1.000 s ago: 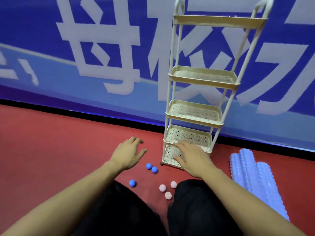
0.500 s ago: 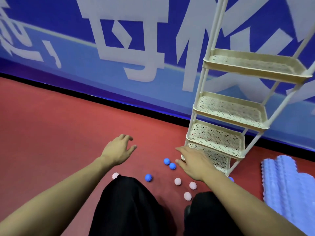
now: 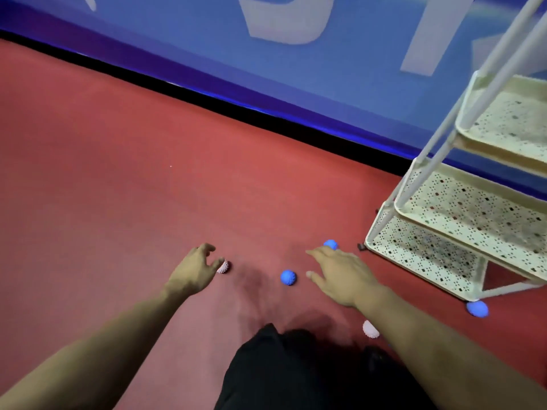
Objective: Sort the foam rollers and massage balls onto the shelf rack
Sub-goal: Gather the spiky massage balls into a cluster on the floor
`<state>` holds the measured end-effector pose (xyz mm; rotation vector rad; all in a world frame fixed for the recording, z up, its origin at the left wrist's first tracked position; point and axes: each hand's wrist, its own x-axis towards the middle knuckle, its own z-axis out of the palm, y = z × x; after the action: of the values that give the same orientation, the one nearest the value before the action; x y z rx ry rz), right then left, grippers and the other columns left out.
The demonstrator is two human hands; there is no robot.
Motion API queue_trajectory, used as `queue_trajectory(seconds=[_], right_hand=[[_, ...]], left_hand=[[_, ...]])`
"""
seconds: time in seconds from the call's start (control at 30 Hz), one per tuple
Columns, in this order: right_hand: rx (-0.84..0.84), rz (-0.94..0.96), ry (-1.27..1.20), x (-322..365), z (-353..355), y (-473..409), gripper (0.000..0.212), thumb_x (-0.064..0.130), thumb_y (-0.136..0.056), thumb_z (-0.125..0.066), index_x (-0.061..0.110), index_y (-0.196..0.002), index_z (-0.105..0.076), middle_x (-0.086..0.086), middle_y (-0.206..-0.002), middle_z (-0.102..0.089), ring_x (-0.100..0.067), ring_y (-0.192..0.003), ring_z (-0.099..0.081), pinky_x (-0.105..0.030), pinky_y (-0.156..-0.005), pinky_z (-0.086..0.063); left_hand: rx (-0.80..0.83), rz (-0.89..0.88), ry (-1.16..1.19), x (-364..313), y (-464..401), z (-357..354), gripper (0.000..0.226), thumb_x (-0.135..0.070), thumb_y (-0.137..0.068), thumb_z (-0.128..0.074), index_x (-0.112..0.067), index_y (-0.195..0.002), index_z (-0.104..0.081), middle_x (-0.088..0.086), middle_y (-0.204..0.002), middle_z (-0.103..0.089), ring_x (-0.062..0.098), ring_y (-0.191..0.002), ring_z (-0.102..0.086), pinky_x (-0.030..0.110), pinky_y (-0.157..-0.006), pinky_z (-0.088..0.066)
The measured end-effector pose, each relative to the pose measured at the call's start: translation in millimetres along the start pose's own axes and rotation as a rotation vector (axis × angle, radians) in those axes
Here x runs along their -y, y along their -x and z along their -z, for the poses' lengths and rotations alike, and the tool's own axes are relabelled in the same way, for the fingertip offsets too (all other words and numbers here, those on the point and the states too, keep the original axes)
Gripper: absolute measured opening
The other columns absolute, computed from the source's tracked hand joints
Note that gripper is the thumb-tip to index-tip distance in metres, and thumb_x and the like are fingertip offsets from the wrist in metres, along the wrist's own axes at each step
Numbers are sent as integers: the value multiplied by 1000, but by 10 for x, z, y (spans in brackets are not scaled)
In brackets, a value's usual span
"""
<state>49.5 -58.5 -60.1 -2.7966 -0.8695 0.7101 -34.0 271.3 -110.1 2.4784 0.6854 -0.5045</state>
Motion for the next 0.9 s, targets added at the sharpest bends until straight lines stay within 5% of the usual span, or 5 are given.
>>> queue_trajectory(seconds=[0.3, 0.4, 0.5, 0.7, 0.9], right_hand=[[201, -14, -35, -490, -966, -833, 60, 55, -98, -46, 30, -151, -34, 7, -150, -42, -25, -131, -49, -41, -108, -39], [261, 5, -95, -546, -1246, -1109, 57, 51, -98, -49, 34, -151, -33, 6, -152, -37, -27, -133, -48, -43, -108, -40], [375, 18, -259, -466, -1606, -1321, 64, 42, -99, -53, 45, -154, -22, 2, -162, -15, -29, -136, -46, -42, -112, -38], [432, -10, -390, -361, -2090, -1534, 67, 37, -98, -57, 50, -154, -23, 4, -165, 14, -28, -133, -51, -37, -110, -41], [319, -27, -506, -404, -2155, -1517, 44, 26, -91, -67, 35, -133, -56, 6, -145, -31, -27, -117, -59, -37, -101, -46]], left_hand=[[79, 142, -3, 506, -885, -815, 68, -45, -98, -61, -30, -157, -30, 16, -136, -49, 31, -103, -60, 38, -88, -42], [79, 175, 33, 543, -1098, -1062, 68, -32, -100, -62, -29, -159, -29, 17, -133, -47, 33, -116, -55, 39, -100, -41], [89, 197, 55, 664, -1220, -1311, 61, -19, -97, -65, -23, -154, -42, 17, -133, -45, 33, -117, -58, 40, -109, -43], [-51, 198, 64, 672, -1263, -1507, 24, -14, -102, -50, -12, -123, -61, 11, -113, -40, 26, -84, -51, 35, -90, -45], [-70, 105, 167, 518, -1206, -1529, 14, -23, -101, -60, -23, -115, -58, 10, -106, -51, 12, -83, -55, 27, -85, -50]])
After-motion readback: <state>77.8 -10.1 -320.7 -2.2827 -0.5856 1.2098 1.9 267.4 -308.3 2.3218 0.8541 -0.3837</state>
